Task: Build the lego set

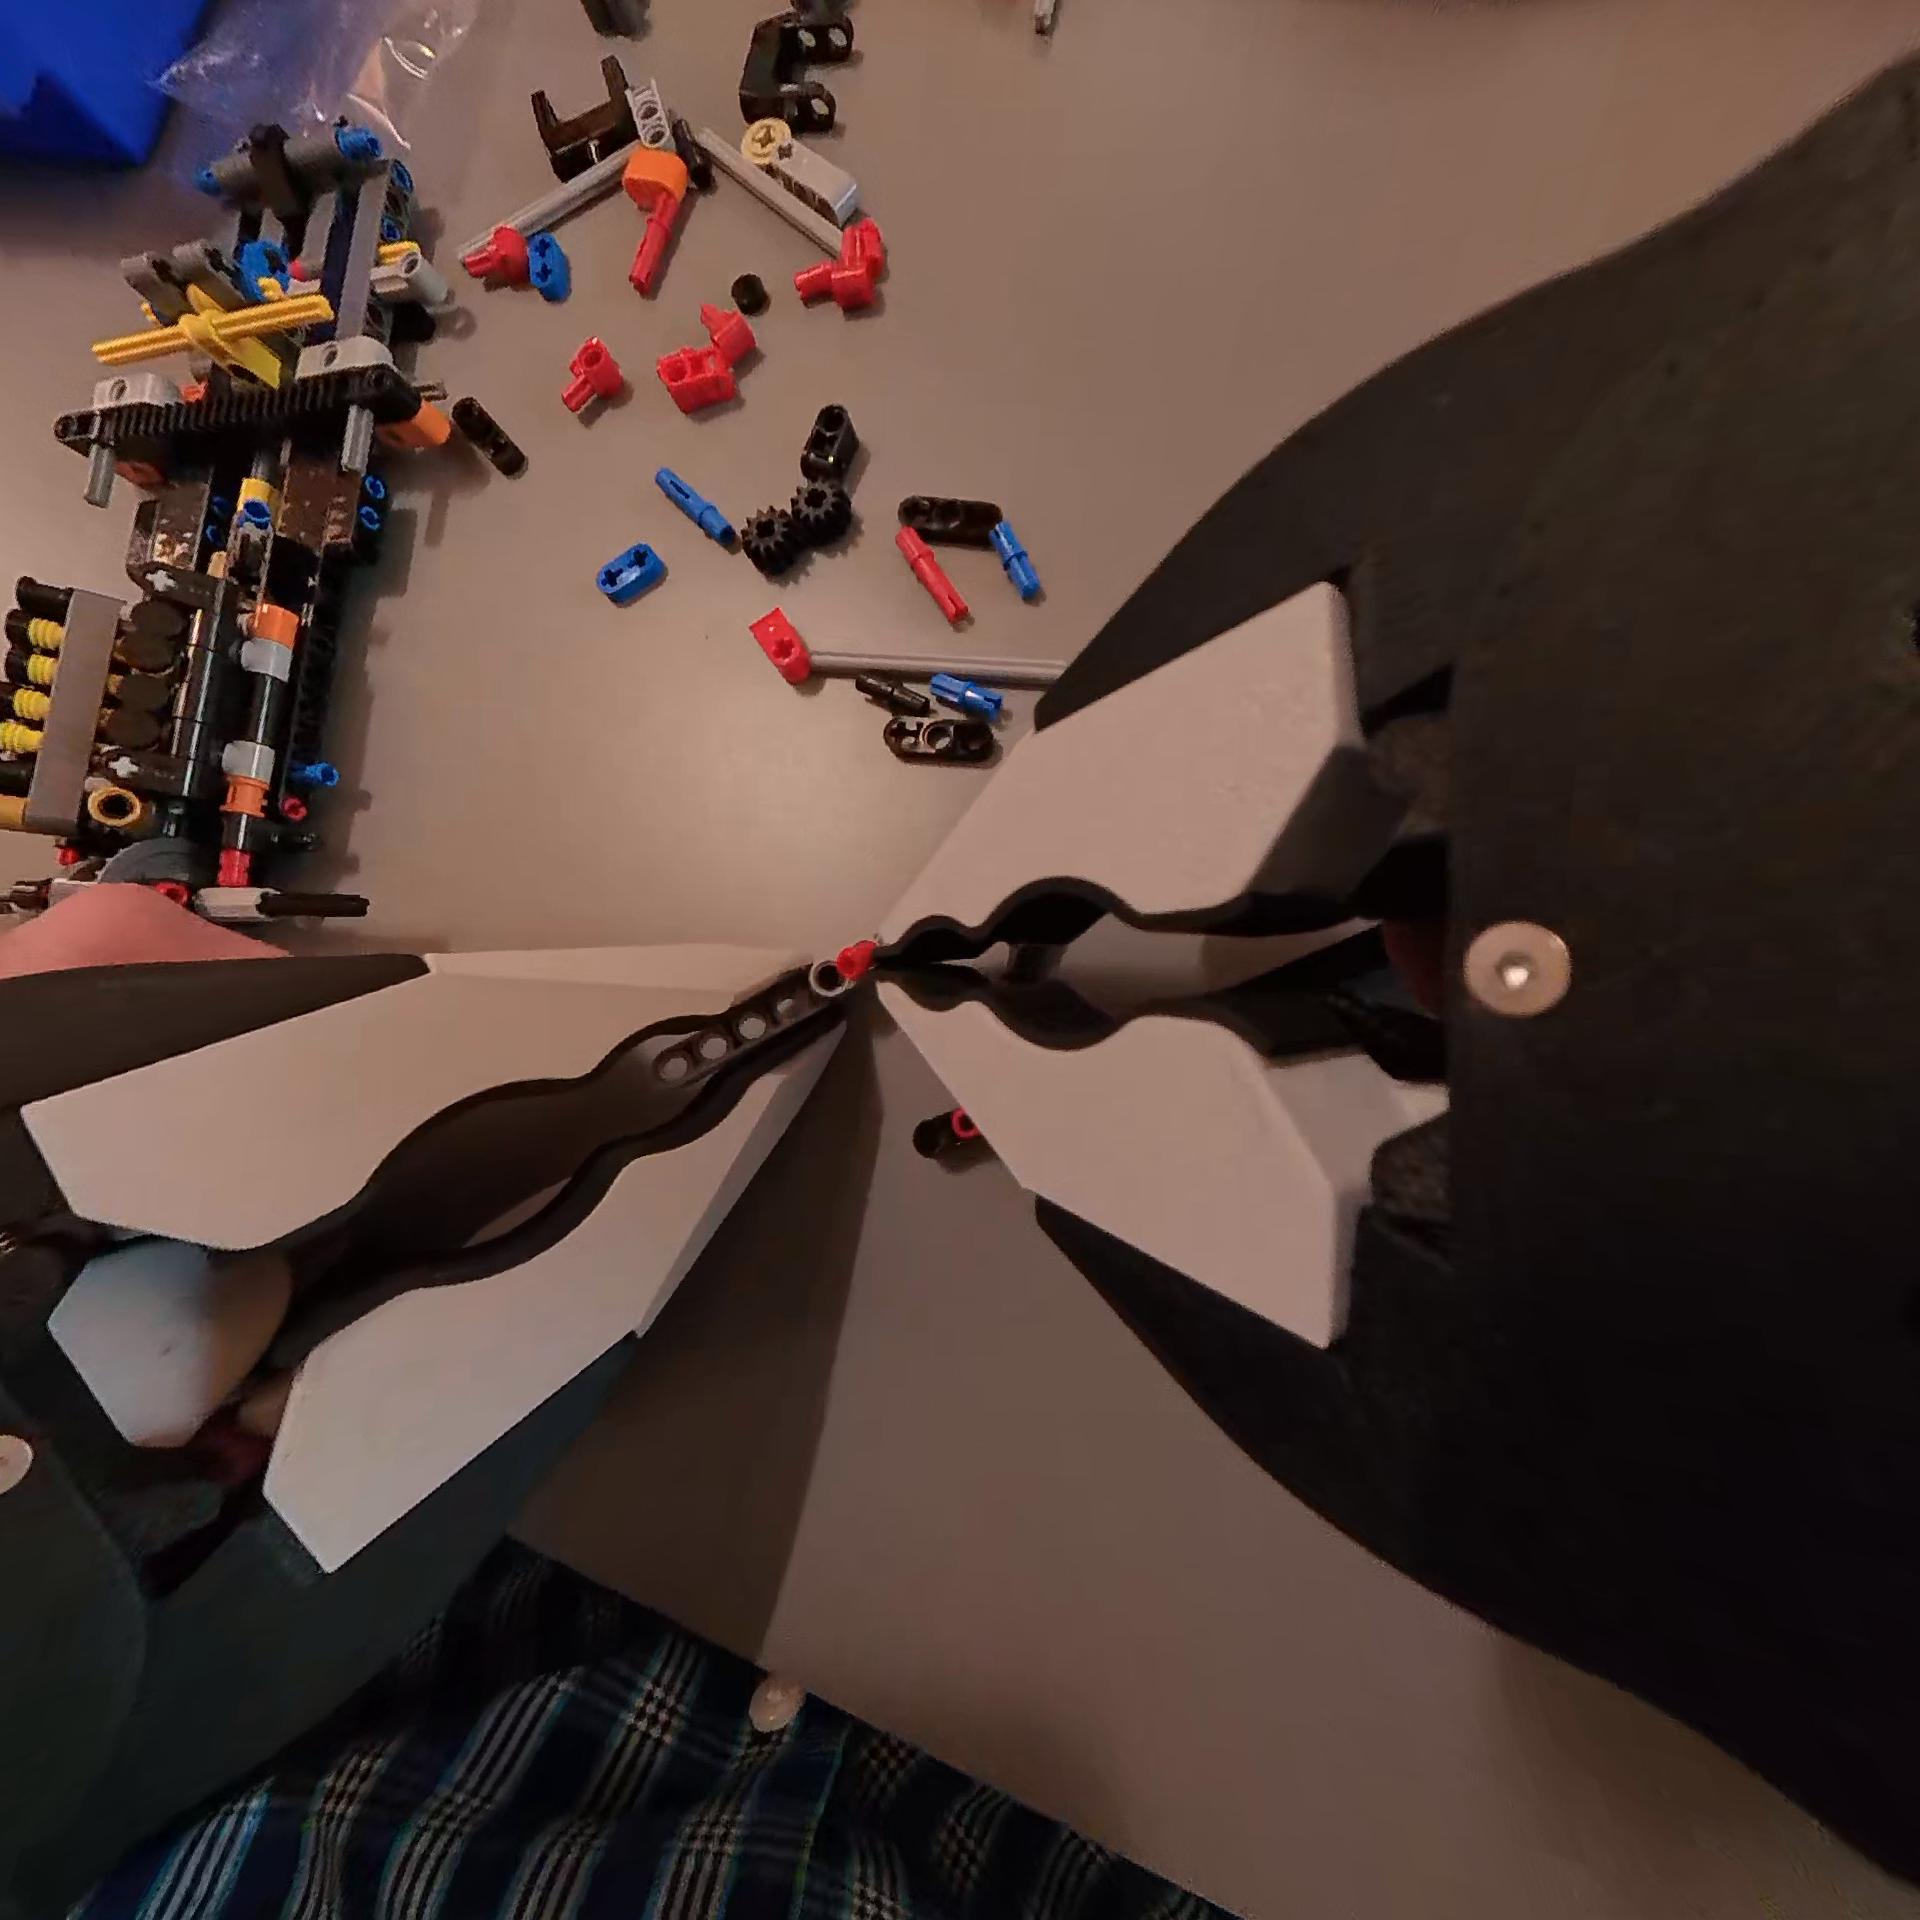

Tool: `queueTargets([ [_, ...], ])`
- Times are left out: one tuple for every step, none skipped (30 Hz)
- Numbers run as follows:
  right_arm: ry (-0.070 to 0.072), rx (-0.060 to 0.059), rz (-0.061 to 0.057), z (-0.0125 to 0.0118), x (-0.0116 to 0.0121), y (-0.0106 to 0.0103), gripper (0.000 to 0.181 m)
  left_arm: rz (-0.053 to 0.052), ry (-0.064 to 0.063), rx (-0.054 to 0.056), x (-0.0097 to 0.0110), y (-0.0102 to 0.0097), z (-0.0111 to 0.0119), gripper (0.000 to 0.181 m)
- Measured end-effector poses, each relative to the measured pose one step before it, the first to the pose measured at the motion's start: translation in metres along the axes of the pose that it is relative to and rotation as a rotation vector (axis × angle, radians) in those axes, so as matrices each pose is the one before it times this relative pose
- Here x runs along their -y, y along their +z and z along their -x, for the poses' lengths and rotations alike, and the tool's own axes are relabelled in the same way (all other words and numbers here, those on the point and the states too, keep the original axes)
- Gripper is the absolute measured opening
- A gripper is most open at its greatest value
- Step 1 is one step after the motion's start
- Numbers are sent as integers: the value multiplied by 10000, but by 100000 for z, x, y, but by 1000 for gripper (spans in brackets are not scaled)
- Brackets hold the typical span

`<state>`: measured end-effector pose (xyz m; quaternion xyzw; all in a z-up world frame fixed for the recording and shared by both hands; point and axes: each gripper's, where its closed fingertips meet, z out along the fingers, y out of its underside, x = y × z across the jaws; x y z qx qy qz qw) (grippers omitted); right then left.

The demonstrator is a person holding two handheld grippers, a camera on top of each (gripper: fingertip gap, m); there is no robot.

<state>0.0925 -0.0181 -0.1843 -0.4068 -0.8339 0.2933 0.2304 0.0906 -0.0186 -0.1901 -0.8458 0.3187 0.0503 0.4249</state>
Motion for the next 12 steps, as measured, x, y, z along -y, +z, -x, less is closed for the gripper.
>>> queueTargets([
  [18,-5,-1,-41,-40,27,0,6,-4,4,1,40,7,6],
  [12,-15,-1,-59,-16,22,0,11,4,-2,-17,36,-4,6],
  [-2,-3,-6,-26,-3,12,0,23,-5,-14,-36,39,-1,6],
  [-13,-19,21,-35,-34,22,0,19,-9,-20,-36,40,-4,6],
  [-20,-29,40,-48,-63,33,0,20,6,-9,-36,36,-15,7],
  [-5,-21,21,-41,-29,42,0,33,32,7,-45,46,-14,7],
  [15,-8,9,-36,-38,33,0,12,44,32,-28,39,15,7],
  [25,5,-17,-26,4,18,0,2,22,21,-4,9,9,7],
  [1,-5,1,1,4,2,0,-2,-8,-4,-15,4,2,7],
  [-6,-22,10,-19,-4,-1,0,4,-15,-6,-15,15,3,7],
  [-4,-22,7,-22,6,7,0,6,-11,4,-18,14,20,7],
  [10,-7,-1,-30,2,7,0,3,5,15,-24,9,26,7],
])
